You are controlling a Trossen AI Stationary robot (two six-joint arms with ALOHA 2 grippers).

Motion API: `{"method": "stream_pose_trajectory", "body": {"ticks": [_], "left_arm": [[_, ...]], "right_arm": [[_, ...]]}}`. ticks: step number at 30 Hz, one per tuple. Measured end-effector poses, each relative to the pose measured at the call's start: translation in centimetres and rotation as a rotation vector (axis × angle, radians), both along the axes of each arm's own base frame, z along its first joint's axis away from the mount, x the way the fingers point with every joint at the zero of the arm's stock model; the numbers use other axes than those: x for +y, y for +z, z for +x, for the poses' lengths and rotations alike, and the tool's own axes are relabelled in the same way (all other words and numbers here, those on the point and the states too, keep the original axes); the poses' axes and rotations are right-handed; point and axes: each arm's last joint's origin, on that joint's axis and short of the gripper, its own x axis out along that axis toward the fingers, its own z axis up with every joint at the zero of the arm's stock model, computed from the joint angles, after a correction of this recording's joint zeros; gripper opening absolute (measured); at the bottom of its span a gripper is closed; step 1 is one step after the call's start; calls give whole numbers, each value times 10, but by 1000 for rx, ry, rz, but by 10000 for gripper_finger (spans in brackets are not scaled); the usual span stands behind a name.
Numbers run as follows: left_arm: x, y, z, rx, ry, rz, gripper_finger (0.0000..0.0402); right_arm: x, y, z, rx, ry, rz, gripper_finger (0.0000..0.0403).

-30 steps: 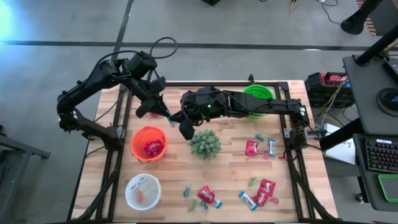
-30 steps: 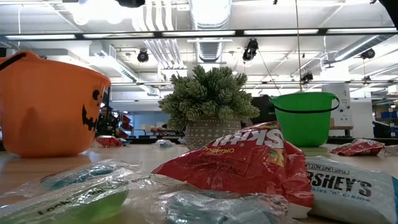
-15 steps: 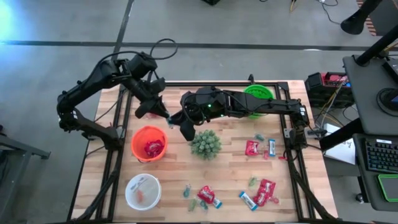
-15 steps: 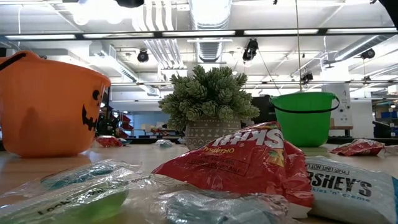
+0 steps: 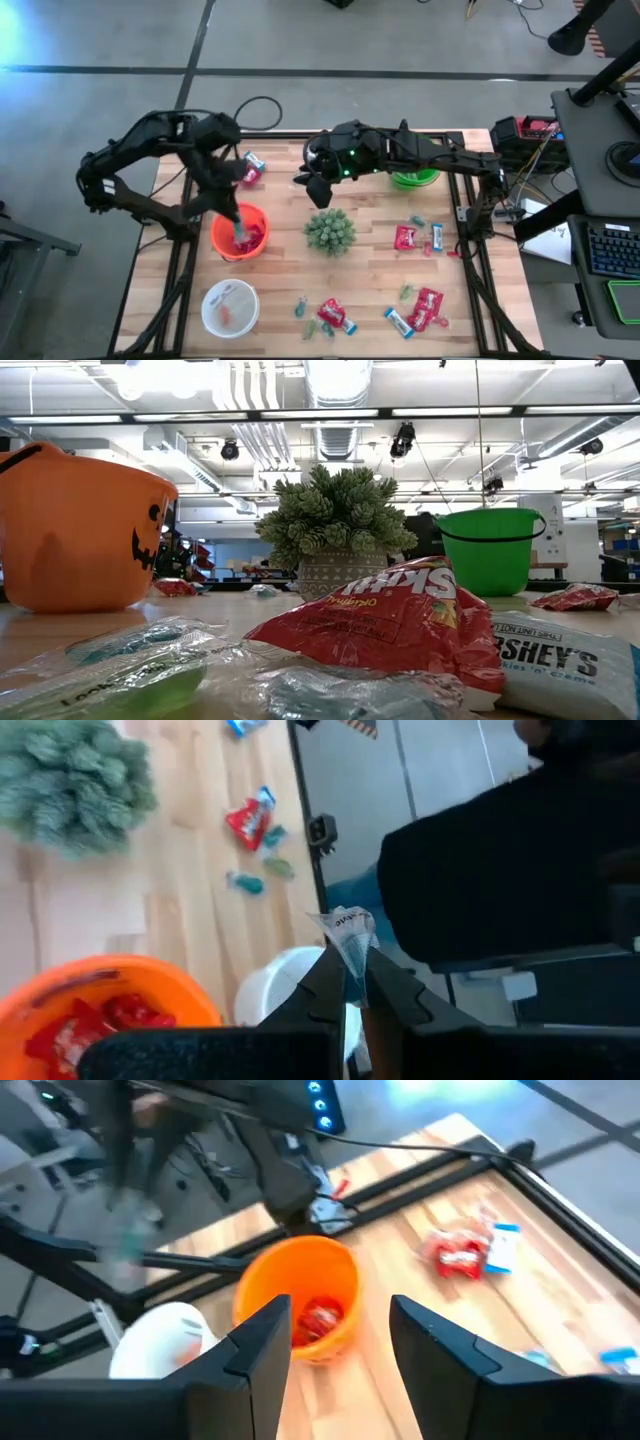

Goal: Sort candy
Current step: Put the blue gummy into the white bucket

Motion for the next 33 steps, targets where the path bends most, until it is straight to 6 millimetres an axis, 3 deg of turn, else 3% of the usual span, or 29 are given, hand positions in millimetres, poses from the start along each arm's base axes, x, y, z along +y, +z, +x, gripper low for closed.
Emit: {"method": "stream_pose_trajectory", "body": {"ticks": [9,17,28,33], "left_arm": [[-39,7,-20,105,58,82,0],[-74,3,-25,191,123,135,0],[-126,-69,-12,381,156,128,0],[-139,-103,-6,425,184,102,0]], "right_arm": [[-18,-6,-9,98,-49,8,160],[-21,-8,-11,125,-37,-23,156],[-25,-12,-26,246,-20,-50,156],[-28,-15,-30,293,-26,-46,155]]}}
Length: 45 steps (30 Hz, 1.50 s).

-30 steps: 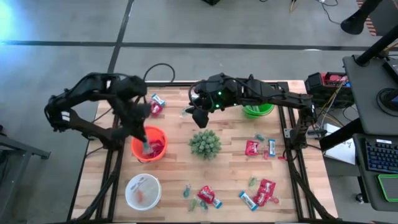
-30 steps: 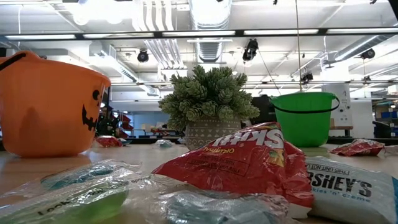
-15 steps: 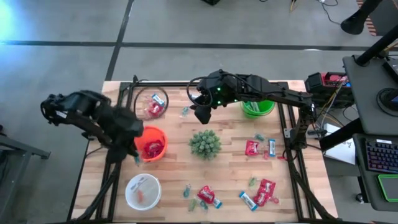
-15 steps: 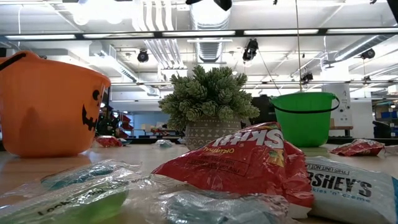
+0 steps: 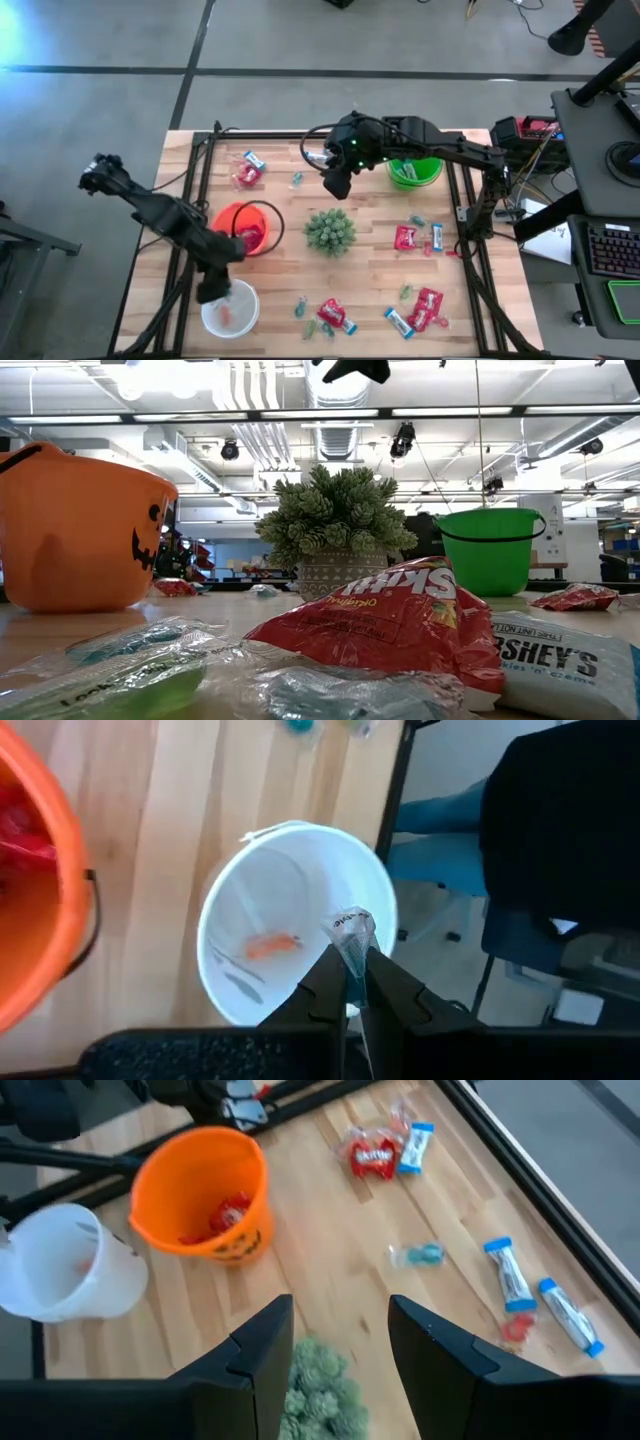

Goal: Sort candy
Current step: Put the blue gummy into the white bucket, then put the red candy into the orange bucket

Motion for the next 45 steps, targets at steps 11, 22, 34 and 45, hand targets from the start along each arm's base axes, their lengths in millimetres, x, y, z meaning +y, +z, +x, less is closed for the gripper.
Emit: {"method": "stream_pose_trajectory", "body": {"ticks": [11,22,34,45], "left_arm": [[-11,-28,5,27,60,-43,10],[-12,-17,6,26,108,-80,108],[13,-7,-3,-90,162,192,129],[53,53,-24,-322,287,407,127]], "right_arm": [[-3,-4,-6,71,8,-7,157],[-11,-3,-8,69,-2,-17,162],[-27,-3,-12,85,35,-89,164],[-66,-25,-19,231,-71,-40,164]]}}
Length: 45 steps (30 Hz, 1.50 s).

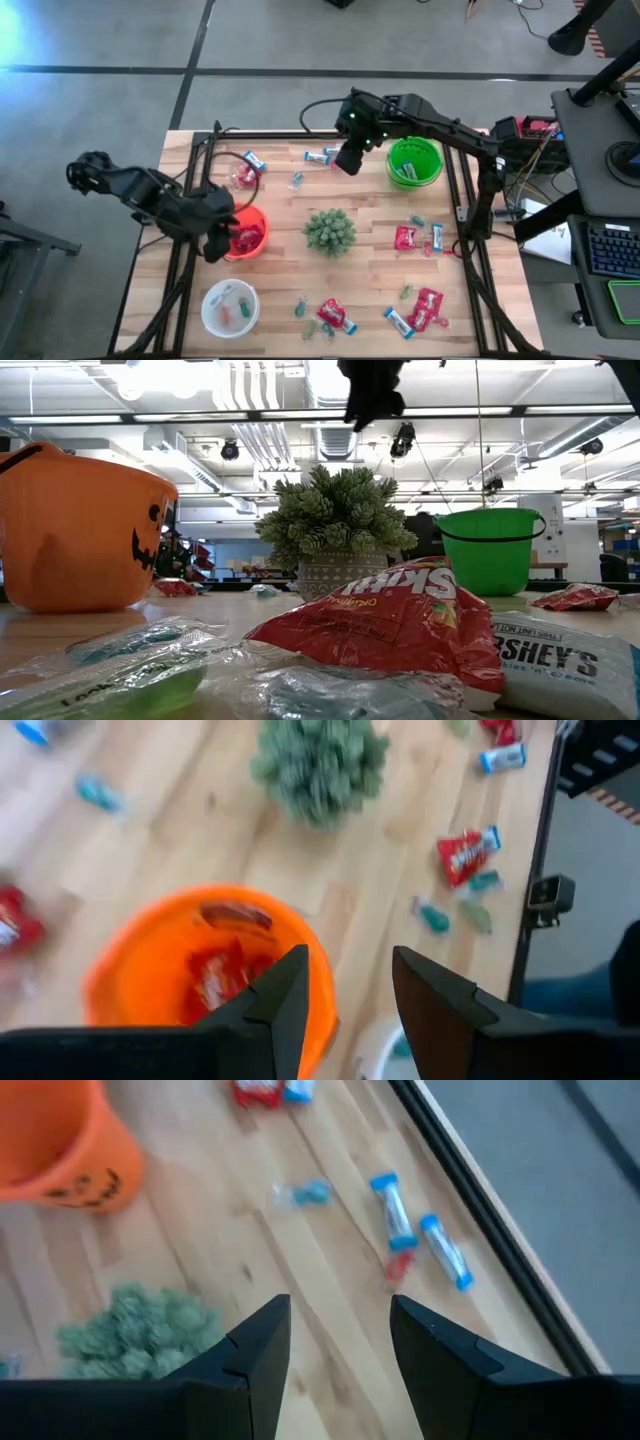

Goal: Sort candy
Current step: Put the red candy into the orange bucket

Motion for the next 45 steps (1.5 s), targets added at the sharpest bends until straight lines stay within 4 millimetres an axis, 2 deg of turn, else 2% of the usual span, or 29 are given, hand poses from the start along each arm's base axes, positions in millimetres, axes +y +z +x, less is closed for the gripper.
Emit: {"method": "stream_pose_trajectory", "body": {"ticks": [3,7,17,23,26,31,35,41,45], "left_arm": [[6,10,-4,-23,-14,60,127],[13,18,-14,-13,-37,128,127],[23,20,-37,-13,-110,188,127],[26,21,-44,-28,-159,210,127],[27,22,-46,-32,-193,234,127],[28,22,-49,-36,-232,263,127],[29,23,-51,-35,-265,252,127],[31,24,-58,-51,-273,234,127],[33,26,-63,-68,-272,228,127]], "right_arm": [[4,-3,-4,56,-21,40,164],[24,-4,-5,94,-45,93,164],[115,-4,11,61,-25,177,164],[150,-4,17,-33,-115,205,164],[168,-18,26,-14,-129,241,164],[201,-59,45,97,-138,262,164],[224,-83,57,155,-136,272,164],[255,-103,72,134,-109,310,164],[269,-109,81,106,-80,429,164]]}}
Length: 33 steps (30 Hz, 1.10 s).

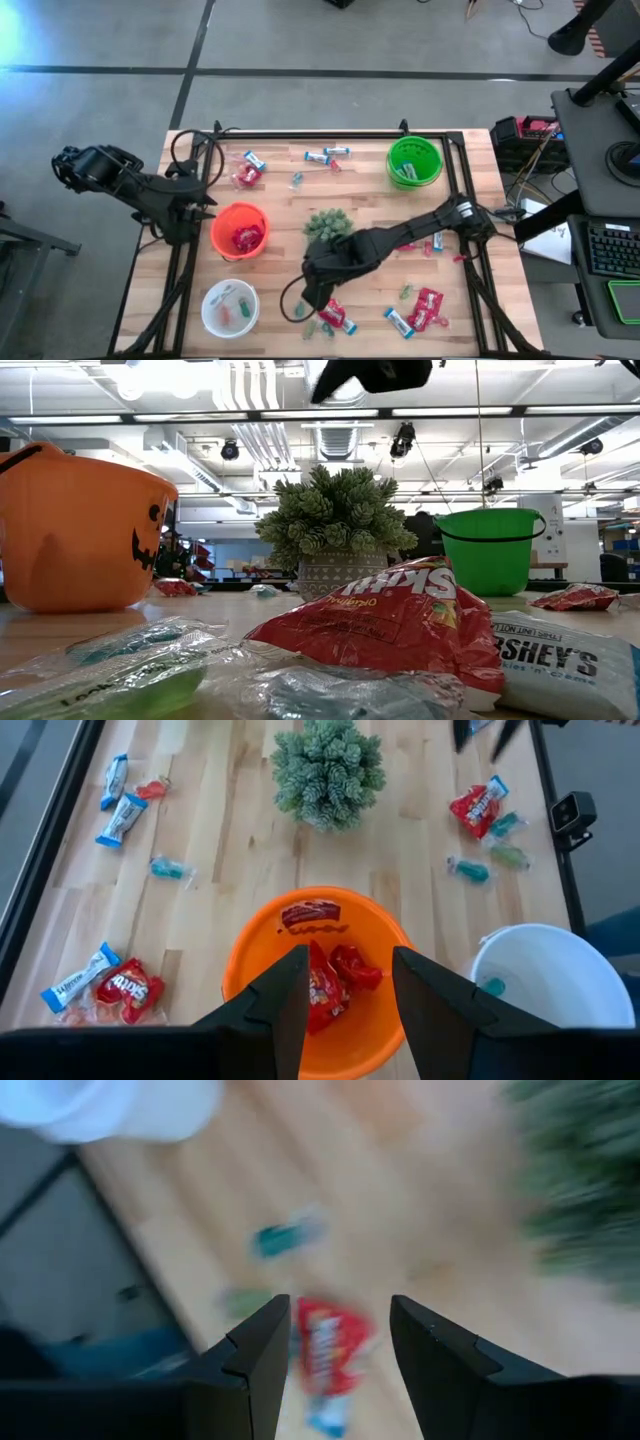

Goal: Sort candy
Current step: Put the red candy into the orange bucket

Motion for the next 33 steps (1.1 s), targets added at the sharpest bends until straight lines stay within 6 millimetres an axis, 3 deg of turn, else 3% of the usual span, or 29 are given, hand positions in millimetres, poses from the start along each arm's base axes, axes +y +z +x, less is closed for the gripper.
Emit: {"method": "stream_pose_trajectory", "body": {"ticks": [8,14,21,33], "left_arm": [[3,2,-6,-20,2,-11,127],[3,2,-7,-22,0,-11,127],[3,2,-7,-22,0,-10,127],[2,2,-7,-14,-15,-28,127]], "right_arm": [[18,-14,1,32,49,30,164],[31,-49,3,173,57,31,164],[40,-75,5,252,93,50,164],[46,-92,3,306,93,60,164]]}}
